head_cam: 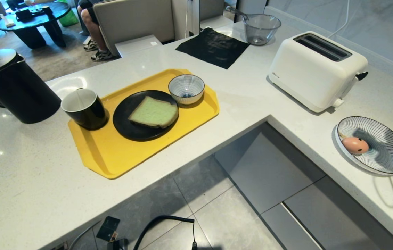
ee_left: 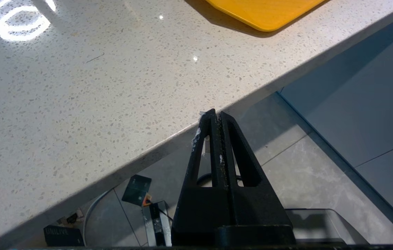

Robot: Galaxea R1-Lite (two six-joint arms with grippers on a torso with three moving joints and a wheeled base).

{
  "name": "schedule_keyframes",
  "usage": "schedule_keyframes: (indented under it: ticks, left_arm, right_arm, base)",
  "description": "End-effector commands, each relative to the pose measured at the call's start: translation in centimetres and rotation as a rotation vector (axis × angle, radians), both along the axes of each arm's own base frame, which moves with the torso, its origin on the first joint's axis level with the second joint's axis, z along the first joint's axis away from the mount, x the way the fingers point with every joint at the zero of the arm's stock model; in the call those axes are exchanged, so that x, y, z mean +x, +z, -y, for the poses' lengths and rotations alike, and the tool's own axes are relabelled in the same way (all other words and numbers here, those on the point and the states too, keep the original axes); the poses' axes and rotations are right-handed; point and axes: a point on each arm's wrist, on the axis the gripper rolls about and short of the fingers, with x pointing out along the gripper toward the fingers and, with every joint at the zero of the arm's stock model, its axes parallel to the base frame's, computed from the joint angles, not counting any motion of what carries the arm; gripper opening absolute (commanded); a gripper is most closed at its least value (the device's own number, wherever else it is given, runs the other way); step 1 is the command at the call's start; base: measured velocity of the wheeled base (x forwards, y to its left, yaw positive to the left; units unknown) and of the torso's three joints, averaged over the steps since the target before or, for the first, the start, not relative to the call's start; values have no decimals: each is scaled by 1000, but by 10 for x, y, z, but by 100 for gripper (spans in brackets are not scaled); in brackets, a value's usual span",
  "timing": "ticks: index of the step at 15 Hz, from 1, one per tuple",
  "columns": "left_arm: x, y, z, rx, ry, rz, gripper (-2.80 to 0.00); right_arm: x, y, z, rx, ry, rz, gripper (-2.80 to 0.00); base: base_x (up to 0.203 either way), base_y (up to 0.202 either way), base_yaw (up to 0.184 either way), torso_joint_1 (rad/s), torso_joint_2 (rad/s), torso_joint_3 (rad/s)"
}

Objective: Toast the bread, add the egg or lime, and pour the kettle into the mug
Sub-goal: Pick up the egg

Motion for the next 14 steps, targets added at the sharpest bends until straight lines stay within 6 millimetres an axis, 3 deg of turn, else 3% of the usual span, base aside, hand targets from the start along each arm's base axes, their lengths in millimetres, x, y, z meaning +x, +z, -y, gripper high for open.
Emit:
schedule_keyframes:
  ticks: [1, 2, 3, 6, 9, 14]
  left_arm:
    - [1, -4, 0, 0, 1, -13, -280]
    - [1, -4, 0, 0, 1, -13, -280]
    - [1, -4, 0, 0, 1, -13, -280]
    - [1, -4, 0, 0, 1, -13, -280]
    - [1, -4, 0, 0, 1, -13, -280]
    - [1, -4, 0, 0, 1, -13, -280]
  right_arm:
    - [11, -10, 4, 6, 26, -43, -280]
    - [14, -12, 5, 5, 64, -47, -280]
    - [15, -15, 5, 15, 109, -46, 0]
    - [5, -28, 14, 58, 282, -25, 0]
    - [-4, -51, 25, -20, 432, -48, 0]
    - [11, -65, 36, -95, 589, -26, 0]
  base:
    - [0, 0, 0, 0, 0, 0]
    - [0, 0, 0, 0, 0, 0]
    - [0, 0, 0, 0, 0, 0]
    - [0, 0, 0, 0, 0, 0]
    - [0, 0, 0, 0, 0, 0]
    - [0, 0, 0, 0, 0, 0]
